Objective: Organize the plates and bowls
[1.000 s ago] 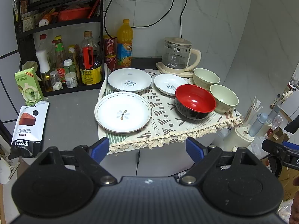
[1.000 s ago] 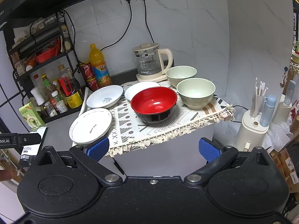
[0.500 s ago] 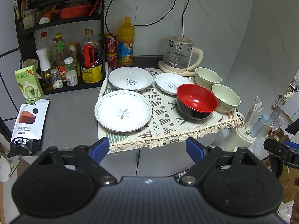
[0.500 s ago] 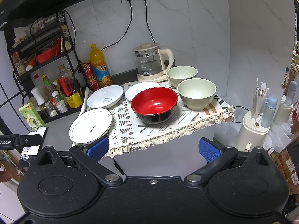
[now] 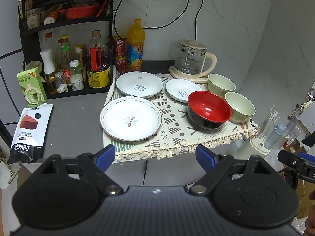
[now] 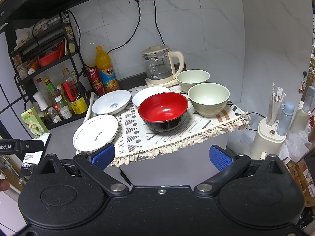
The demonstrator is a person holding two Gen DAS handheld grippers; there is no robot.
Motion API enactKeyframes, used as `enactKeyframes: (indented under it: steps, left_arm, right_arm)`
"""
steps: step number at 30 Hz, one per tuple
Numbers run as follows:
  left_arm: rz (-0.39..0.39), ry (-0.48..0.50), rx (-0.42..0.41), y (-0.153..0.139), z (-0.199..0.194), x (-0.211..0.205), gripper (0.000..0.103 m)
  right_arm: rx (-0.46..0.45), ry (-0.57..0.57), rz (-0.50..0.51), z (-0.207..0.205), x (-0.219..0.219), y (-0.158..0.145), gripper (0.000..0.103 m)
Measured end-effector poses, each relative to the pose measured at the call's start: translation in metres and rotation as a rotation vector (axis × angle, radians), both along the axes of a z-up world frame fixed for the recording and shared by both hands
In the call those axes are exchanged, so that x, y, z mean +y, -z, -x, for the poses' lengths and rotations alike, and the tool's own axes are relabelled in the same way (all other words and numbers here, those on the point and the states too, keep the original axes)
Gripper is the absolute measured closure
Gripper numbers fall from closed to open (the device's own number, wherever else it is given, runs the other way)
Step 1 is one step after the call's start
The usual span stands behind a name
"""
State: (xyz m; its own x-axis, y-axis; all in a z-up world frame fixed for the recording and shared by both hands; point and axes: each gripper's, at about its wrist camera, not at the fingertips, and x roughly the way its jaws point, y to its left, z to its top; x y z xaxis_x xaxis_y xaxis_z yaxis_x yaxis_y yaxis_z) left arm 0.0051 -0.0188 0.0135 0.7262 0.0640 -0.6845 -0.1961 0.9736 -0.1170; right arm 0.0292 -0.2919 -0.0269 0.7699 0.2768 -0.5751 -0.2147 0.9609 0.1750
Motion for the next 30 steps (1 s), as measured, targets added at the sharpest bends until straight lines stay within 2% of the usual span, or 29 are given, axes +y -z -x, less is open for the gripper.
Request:
enactKeyframes:
  steps: [13,23,30]
  left_arm:
    - [0.055,0.034,0.036,0.027,-0.065,-0.017,0.016]
    - [0.079,0.059,0.034,0.038,-0.142,-0.024,0.018]
    - [0.096,0.1,0.07,0.052,-0.206,-0.03,0.018]
  right_arm:
    - [0.02,0.028,-0.001,-0.046,-0.025,0.015,0.0]
    - [0.076,0.022,0.025,-0.114,-0.022,0.031,0.001]
    - [0.122,0.083,0.013,-0.169,-0.027,0.043,0.001]
